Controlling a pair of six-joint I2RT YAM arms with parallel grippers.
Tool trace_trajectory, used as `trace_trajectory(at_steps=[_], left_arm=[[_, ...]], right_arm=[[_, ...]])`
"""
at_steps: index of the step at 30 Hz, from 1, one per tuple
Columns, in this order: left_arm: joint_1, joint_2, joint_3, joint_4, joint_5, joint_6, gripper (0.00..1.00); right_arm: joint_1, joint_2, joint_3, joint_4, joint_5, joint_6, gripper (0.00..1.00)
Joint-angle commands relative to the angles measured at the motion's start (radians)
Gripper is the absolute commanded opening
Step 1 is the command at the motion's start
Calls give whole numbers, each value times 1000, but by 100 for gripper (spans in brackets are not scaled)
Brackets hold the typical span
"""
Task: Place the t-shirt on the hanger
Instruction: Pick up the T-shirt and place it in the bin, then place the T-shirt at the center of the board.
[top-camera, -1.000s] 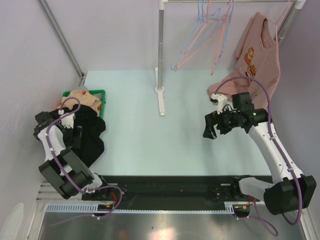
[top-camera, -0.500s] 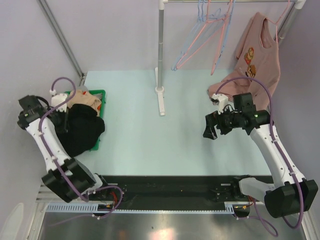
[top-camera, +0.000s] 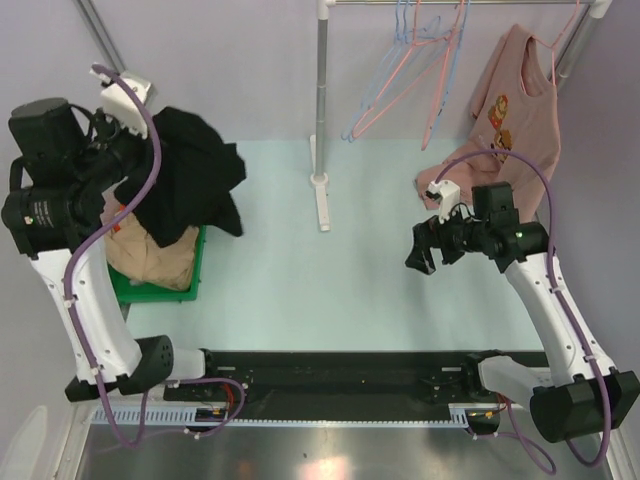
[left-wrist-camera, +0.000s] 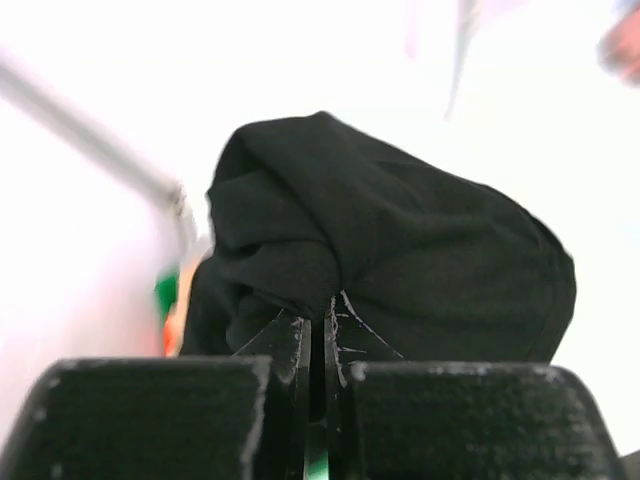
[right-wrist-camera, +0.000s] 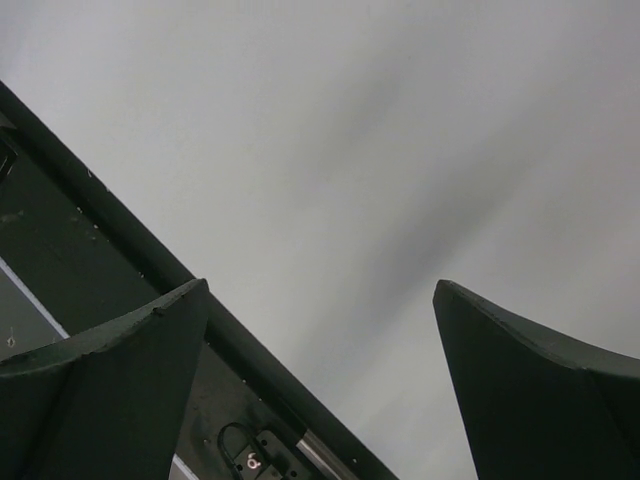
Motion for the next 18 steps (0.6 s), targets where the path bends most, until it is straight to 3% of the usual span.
trace_trajectory(at_steps=[1,5,10,14,17,18], left_arm=[[-198,65,176,28,40,-144,0],[-387,47,81,90,52,-176,0],[-625,19,-203,126,75,-152,0],[-682,37,-440,176,234,-163,1],[-688,90,-562,219,245,-153,21],[-676,126,-583,248,245,-149,37]], right_arm=[[-22,-23,78,41,4,-47,100],[-60,-26,117,39,9,-98,100],[-99,-78,130,9,-40,-219,100],[-94,-92,127,-74,-78,-312,100],[-96,-71,129,-147,-89,-369,100],[-96,-62,129,-169,-94,-380,99]])
